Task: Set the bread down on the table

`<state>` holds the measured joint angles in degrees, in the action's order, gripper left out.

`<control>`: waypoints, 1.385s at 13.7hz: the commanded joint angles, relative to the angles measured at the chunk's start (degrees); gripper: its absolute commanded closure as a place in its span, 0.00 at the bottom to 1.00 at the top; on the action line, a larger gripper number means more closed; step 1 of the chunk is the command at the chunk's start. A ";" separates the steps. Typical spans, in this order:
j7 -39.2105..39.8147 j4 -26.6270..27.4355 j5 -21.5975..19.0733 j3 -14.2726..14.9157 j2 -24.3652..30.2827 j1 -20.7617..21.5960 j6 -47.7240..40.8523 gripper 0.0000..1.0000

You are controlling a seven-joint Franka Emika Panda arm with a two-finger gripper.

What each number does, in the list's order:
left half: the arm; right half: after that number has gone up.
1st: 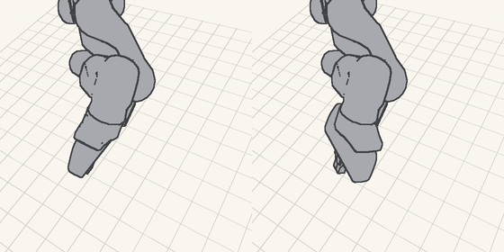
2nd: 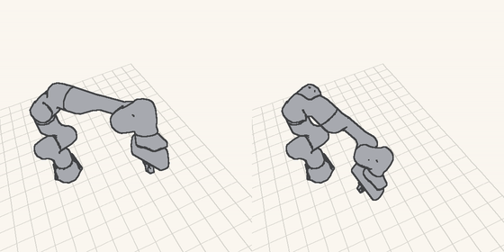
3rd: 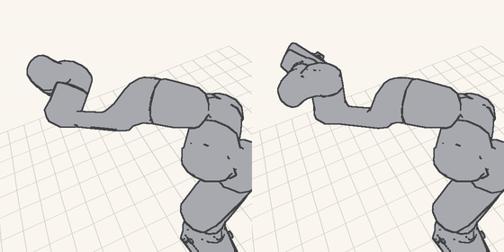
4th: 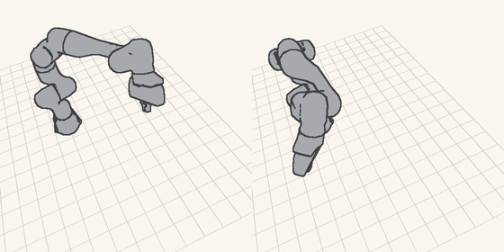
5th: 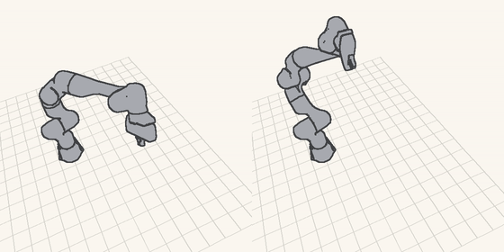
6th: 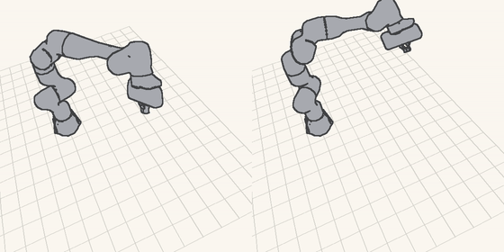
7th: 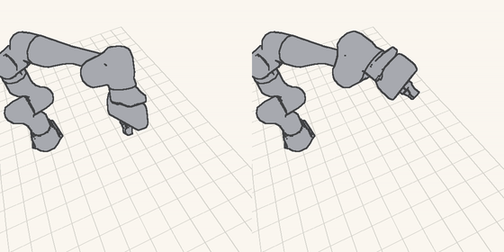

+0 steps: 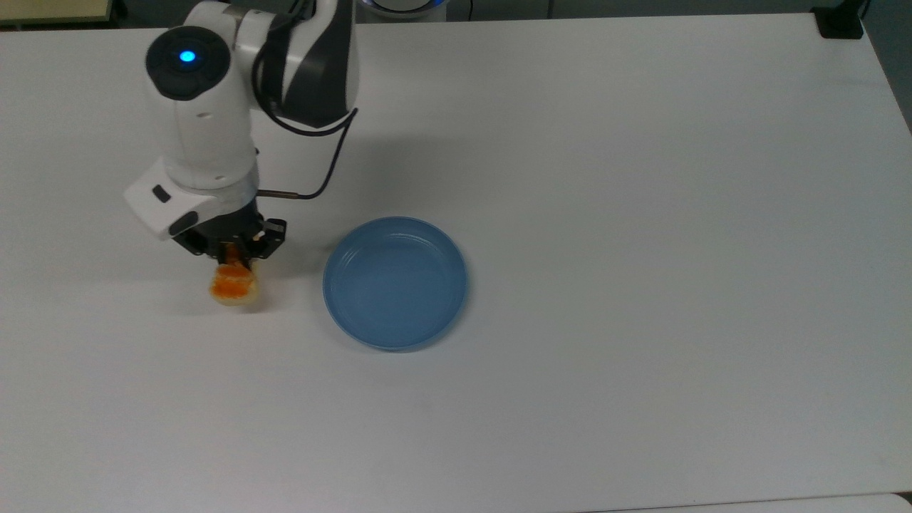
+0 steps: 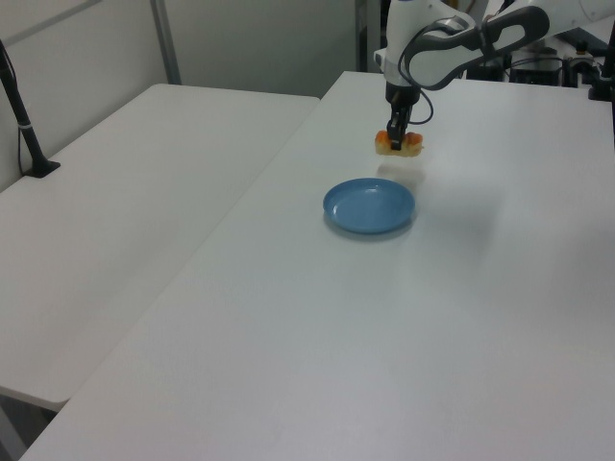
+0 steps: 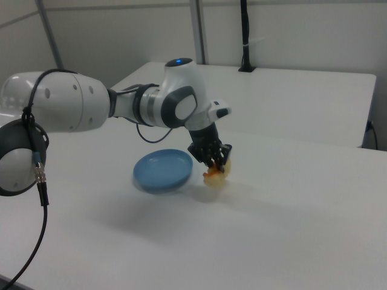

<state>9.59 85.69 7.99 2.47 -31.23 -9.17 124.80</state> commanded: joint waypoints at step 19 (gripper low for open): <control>-22.92 2.29 2.91 -0.72 18.83 14.34 -21.06 0.00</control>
<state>-6.09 84.35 10.79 1.18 -18.91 2.00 109.15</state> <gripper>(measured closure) 0.000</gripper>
